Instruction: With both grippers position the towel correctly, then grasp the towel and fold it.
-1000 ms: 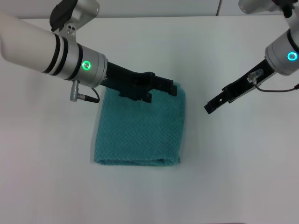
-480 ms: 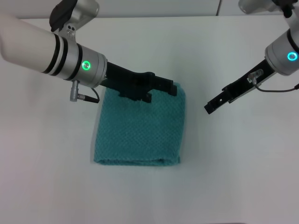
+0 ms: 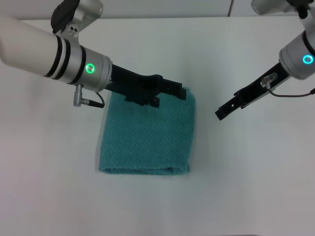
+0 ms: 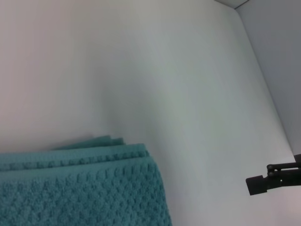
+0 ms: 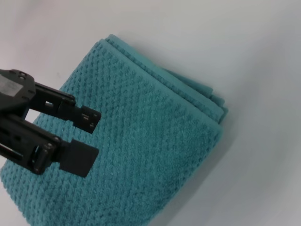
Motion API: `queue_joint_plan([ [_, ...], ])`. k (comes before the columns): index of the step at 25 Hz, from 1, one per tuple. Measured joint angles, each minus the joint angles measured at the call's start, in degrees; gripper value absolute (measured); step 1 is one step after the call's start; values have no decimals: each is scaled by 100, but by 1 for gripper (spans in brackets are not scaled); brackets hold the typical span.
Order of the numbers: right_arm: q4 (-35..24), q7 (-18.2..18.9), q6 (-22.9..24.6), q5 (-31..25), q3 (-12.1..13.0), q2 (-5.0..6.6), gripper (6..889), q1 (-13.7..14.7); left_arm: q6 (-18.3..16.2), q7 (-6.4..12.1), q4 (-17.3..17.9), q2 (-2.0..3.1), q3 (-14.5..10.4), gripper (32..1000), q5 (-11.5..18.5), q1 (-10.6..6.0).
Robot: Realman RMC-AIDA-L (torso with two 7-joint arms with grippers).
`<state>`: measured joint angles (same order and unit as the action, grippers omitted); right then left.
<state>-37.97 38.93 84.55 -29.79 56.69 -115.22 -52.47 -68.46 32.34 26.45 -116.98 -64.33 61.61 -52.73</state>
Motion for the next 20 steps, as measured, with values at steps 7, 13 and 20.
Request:
queue_joint_plan([
  [7, 0, 0, 0, 0, 0, 0, 862, 0, 0, -5, 0, 0, 0, 923, 0, 8],
  [13, 1, 0, 0, 0, 0, 0, 862, 0, 0, -7, 0, 0, 0, 923, 0, 9],
  [20, 8, 0, 9, 0, 9, 0, 861, 0, 0, -9, 0, 2, 9, 923, 0, 26],
])
